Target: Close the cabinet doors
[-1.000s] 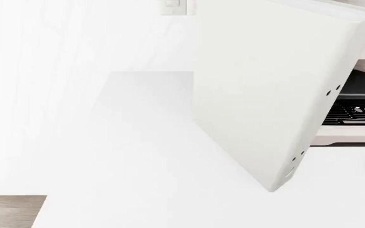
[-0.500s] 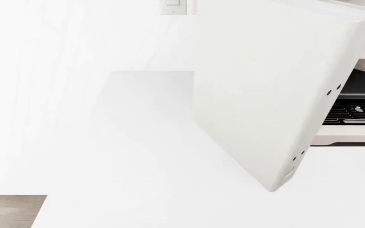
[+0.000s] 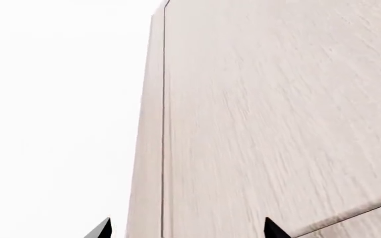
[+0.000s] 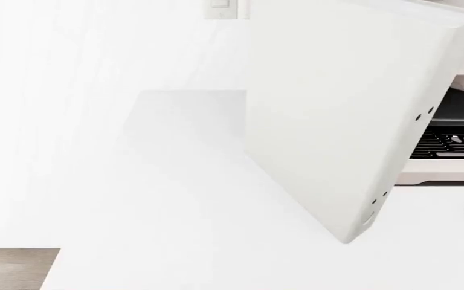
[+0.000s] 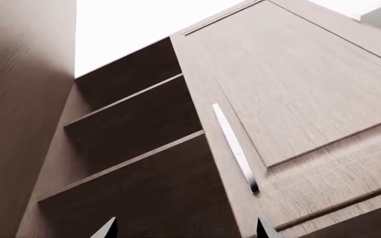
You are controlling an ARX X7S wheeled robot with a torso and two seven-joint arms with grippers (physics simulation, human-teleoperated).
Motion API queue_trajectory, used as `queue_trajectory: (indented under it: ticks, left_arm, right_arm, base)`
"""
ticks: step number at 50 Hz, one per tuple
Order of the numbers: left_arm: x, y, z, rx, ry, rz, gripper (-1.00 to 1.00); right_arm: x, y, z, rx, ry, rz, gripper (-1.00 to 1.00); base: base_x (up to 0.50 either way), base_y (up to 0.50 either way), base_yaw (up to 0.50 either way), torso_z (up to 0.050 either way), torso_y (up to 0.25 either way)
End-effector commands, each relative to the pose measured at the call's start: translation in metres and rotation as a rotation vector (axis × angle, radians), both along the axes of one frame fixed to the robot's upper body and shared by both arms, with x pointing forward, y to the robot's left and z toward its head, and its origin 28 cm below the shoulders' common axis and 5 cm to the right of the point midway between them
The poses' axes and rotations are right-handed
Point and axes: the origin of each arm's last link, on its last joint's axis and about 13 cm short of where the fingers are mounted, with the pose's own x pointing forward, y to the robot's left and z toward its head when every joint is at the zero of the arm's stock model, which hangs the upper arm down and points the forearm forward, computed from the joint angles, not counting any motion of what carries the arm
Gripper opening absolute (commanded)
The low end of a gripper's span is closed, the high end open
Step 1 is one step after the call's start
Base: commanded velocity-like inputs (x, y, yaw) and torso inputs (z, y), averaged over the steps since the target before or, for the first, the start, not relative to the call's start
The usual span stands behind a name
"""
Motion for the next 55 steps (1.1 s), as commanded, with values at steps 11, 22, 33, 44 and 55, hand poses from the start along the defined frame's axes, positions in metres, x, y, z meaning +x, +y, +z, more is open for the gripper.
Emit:
queue_trajectory:
  ticks: [11,22,33,44,55]
  left_arm:
    - [0.037,-0.023,0.013,0.052,0.095,-0.067,1.00]
    - [0.071,-0.049,0.033,0.060,0.079,-0.150,1.00]
    - [0.090,-0.082,0.028,0.081,0.086,-0.289,1.00]
    - [0.107,-0.118,0.013,0.121,0.105,-0.400,1.00]
    - [0.109,-0.154,0.007,0.143,0.119,-0.508,1.00]
  right_arm:
    - [-0.041,-0.010,0.000,0.001,-0.005,-0.154,1.00]
    - [-0.061,0.000,0.001,0.003,0.000,-0.315,1.00]
    - [-0.057,0.024,-0.007,0.177,-0.148,0.235,1.00]
    - [-0.113,-0.045,-0.034,0.000,0.008,-0.616,1.00]
    - [-0.142,-0.045,-0.053,0.002,0.009,-0.729,1.00]
  base:
    - [0.00,0.00,0.00,0.001,0.000]
    - [0.00,0.00,0.00,0.002,0.000]
    - [0.00,0.00,0.00,0.001,0.000]
    - [0.00,0.00,0.00,0.001,0.000]
    - [0.00,0.00,0.00,0.001,0.000]
